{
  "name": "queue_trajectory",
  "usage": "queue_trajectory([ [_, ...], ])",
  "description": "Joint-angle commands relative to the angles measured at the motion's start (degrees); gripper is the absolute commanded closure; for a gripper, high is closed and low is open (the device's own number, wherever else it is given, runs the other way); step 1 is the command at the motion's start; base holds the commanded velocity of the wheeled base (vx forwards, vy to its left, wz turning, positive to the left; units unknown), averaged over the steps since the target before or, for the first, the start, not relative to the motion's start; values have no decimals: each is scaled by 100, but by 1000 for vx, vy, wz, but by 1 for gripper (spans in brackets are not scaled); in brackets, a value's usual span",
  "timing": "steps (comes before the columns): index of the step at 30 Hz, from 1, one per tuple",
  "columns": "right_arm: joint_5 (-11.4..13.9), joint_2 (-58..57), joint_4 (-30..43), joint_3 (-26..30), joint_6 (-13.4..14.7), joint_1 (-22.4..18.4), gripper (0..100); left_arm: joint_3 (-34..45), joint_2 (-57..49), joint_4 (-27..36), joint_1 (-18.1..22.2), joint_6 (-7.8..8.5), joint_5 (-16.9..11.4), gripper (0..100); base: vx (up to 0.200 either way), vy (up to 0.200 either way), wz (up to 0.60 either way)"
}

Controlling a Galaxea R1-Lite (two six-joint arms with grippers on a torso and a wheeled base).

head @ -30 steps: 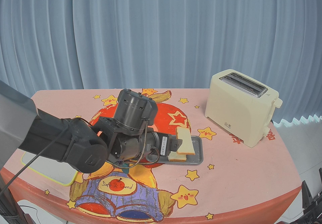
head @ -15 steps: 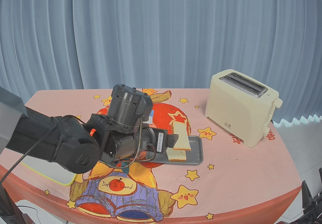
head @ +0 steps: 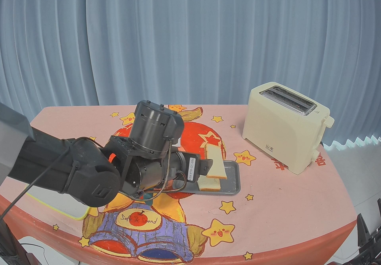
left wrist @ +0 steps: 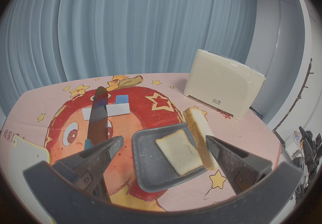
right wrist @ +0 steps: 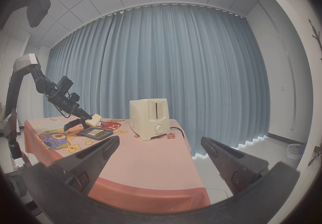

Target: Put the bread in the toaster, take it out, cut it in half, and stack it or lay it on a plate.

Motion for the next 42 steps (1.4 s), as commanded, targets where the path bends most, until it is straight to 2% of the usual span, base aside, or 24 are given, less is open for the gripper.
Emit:
queue_trajectory([
  [1, 2, -93, -1, 101, -5, 8, 0, 30, 44, -13, 8, 16, 10, 0, 0, 0, 0],
  [3, 2, -93, -1, 101, 4, -1, 0, 12, 44, -4, -18, -28, -25, 0, 0, 0, 0],
  [20, 2, -93, -1, 101, 4, 8, 0, -5, 26, -4, -79, -2, 19, 0, 0, 0, 0],
  [22, 2, -93, -1, 101, 4, 8, 0, 12, 44, -13, -62, 51, 28, 0, 0, 0, 0],
  [28, 2, -93, -1, 101, 4, -1, 0, -5, 52, -21, -53, 60, 89, 0, 0, 0, 0],
  [42, 2, -93, -1, 101, 4, -1, 0, -260, -317, -118, -158, 16, 89, 0, 0, 0, 0],
])
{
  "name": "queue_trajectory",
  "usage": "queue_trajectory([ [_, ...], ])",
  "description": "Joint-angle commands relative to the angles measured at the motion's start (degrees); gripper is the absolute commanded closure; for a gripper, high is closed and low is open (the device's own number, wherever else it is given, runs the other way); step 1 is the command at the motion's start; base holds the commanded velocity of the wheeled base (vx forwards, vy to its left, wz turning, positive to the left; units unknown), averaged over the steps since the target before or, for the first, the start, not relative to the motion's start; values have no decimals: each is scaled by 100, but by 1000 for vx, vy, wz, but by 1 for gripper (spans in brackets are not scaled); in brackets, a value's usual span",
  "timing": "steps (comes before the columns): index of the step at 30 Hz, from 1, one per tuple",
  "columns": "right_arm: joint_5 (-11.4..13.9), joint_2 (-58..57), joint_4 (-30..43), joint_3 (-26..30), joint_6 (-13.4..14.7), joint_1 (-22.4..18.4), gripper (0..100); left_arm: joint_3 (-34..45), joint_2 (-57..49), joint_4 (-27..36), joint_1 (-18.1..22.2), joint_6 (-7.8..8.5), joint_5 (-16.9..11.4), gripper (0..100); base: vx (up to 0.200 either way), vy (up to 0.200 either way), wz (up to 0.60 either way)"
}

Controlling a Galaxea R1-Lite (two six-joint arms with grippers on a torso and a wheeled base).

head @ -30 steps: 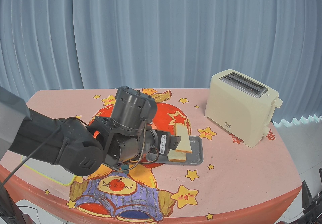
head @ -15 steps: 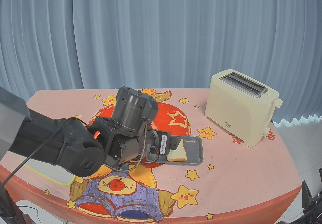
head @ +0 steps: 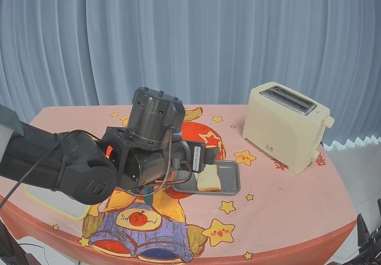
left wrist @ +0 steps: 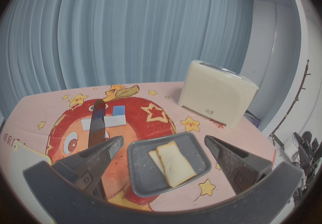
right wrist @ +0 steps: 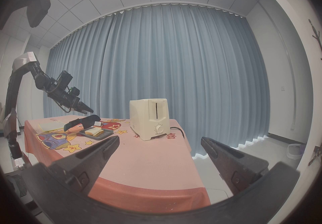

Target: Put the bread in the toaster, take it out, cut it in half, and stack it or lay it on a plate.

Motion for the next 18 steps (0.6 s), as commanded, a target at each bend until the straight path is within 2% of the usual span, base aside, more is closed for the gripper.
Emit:
queue_trajectory([
  [1, 2, -93, -1, 99, -5, -1, 0, 49, -175, -265, -29, -27, 16, 0, 0, 0, 0],
  [3, 2, -93, -1, 99, -5, -1, 0, 128, -210, -484, -29, -18, 34, 0, 0, 0, 0],
  [5, 2, -93, -1, 99, -5, -1, 0, 462, -307, -1188, -12, 8, 175, 0, 0, 0, 0],
  [6, 2, -93, -1, 99, -5, -1, 0, 462, -307, -1188, -12, 8, 175, 0, 0, 0, 0],
  [7, 2, -93, -1, 99, -5, 8, 0, 664, -465, -1574, 23, 26, 307, 0, 0, 0, 0],
  [9, 2, -93, -1, 99, 4, -1, 0, 779, -650, -1601, 41, 114, 368, 0, 0, 0, 0],
  [11, 2, -93, -1, 99, 4, -1, 0, 919, -948, -1592, 111, 263, 386, 0, 0, 0, 0],
  [15, 2, -93, -1, 99, -5, -1, 0, 1218, -1484, -1618, 401, 764, 386, 0, 0, 0, 0],
  [16, 2, -93, -1, 99, 4, -1, 0, 1245, -1537, -1618, 419, 808, 394, 0, 0, 0, 0],
  [17, 2, -93, -1, 99, -5, -1, 0, 1376, -1766, -1618, 533, 949, 394, 0, 0, 0, 0],
  [18, 2, -93, -1, 99, 4, -1, 0, 1464, -1862, -1645, 586, 984, 394, 0, 0, 0, 0],
])
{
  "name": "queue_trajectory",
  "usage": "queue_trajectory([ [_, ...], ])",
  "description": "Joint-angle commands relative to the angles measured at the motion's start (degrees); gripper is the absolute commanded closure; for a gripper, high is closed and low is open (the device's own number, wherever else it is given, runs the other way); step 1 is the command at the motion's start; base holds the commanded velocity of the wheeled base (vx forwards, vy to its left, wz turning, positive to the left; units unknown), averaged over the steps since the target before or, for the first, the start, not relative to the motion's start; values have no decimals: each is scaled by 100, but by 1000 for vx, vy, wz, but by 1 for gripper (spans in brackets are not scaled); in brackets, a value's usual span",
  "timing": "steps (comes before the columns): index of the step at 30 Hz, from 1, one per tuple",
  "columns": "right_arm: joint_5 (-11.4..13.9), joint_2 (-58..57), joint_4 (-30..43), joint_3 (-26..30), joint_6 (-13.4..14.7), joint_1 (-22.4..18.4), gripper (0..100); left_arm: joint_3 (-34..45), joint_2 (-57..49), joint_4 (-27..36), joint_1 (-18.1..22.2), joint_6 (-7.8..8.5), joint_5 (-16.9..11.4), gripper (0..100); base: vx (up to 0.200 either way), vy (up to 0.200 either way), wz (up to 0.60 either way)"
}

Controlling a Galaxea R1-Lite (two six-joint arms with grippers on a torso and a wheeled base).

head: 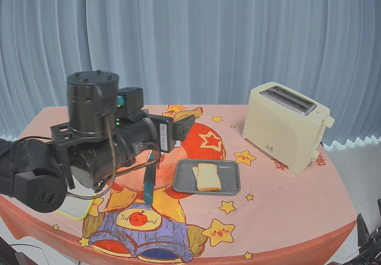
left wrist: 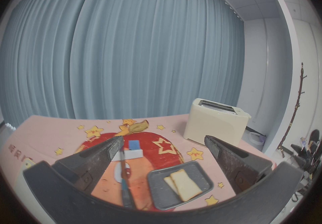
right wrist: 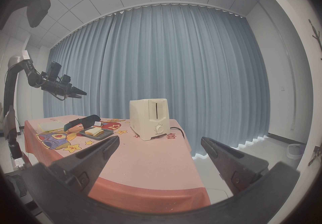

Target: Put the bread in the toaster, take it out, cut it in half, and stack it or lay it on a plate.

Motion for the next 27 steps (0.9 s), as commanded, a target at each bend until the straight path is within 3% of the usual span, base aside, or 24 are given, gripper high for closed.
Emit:
queue_trajectory([
  [1, 2, -93, -4, 101, -2, -1, 0, 549, -983, -38, 375, 252, 16, 0, 0, 0, 0],
  [7, 2, -93, -4, 101, -2, -1, 0, 1287, -1827, -56, 683, 278, 7, 0, 0, 0, 0],
  [11, 2, -93, -4, 101, 7, -1, 0, 1700, -2222, -82, 1271, 516, -28, 0, 0, 0, 0],
  [13, 2, -93, -4, 101, -2, 8, 0, 1885, -2415, -152, 1465, 542, -54, 0, 0, 0, 0],
  [18, 2, -93, -4, 101, 7, -1, 0, 2219, -2872, -249, 1561, 595, -45, 0, 0, 0, 0],
  [20, 2, -93, -4, 101, -2, 8, 0, 2280, -3057, -240, 1772, 762, -28, 0, 0, 0, 0],
  [22, 2, -93, -4, 101, -2, -1, 0, 2377, -3365, -214, 2344, 1175, -98, 0, 0, 0, 0],
  [23, 2, -93, -4, 101, -2, -1, 0, 2386, -3470, -223, 2484, 1298, -142, 0, 0, 0, 0],
  [25, 2, -93, -4, 101, -2, 8, 0, 2447, -3690, -214, 2704, 1491, -397, 0, 0, 0, 0],
  [27, 2, -93, -4, 101, -2, 8, 0, 2588, -3804, -196, 2722, 1491, -652, 0, 0, 0, 0],
])
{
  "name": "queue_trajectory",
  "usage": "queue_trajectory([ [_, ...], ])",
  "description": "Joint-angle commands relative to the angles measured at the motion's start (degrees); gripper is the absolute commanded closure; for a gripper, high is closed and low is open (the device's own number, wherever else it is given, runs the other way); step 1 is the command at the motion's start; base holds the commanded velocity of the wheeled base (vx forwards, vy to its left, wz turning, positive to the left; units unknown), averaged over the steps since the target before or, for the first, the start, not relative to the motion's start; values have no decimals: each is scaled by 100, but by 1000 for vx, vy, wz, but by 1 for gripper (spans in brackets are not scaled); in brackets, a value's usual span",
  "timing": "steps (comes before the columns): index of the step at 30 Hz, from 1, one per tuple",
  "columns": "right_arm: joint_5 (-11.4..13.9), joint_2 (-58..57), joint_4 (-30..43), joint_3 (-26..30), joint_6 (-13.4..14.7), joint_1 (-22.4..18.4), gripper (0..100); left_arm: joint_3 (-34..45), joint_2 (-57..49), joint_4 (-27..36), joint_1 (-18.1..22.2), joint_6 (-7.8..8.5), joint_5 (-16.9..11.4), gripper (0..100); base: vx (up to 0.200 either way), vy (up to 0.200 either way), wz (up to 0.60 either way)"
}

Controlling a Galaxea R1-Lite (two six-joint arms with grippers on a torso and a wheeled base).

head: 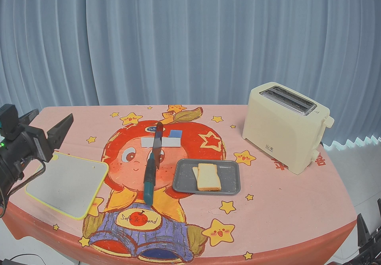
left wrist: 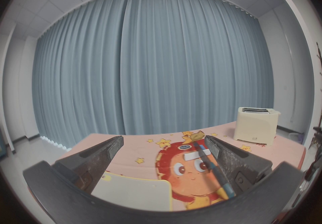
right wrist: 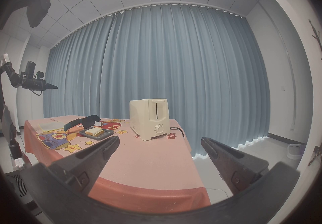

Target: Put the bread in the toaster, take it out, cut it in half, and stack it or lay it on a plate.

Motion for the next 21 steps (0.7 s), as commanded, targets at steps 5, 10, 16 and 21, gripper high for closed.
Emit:
queue_trajectory([
  [5, 2, -93, -1, 101, -5, -1, 0, 823, -740, -33, 367, -1, -656, 0, 0, 0, 0],
  [10, 2, -93, -1, 101, -5, -1, 0, 1288, -1144, -25, 393, -353, -840, 0, 0, 0, 0],
  [16, 2, -93, -1, 101, 4, -1, 0, 1983, -1839, 37, 393, -634, -840, 0, 0, 0, 0],
  [21, 2, -93, -1, 101, -5, -1, 0, 2466, -2085, 37, 411, -669, -788, 0, 0, 0, 0],
])
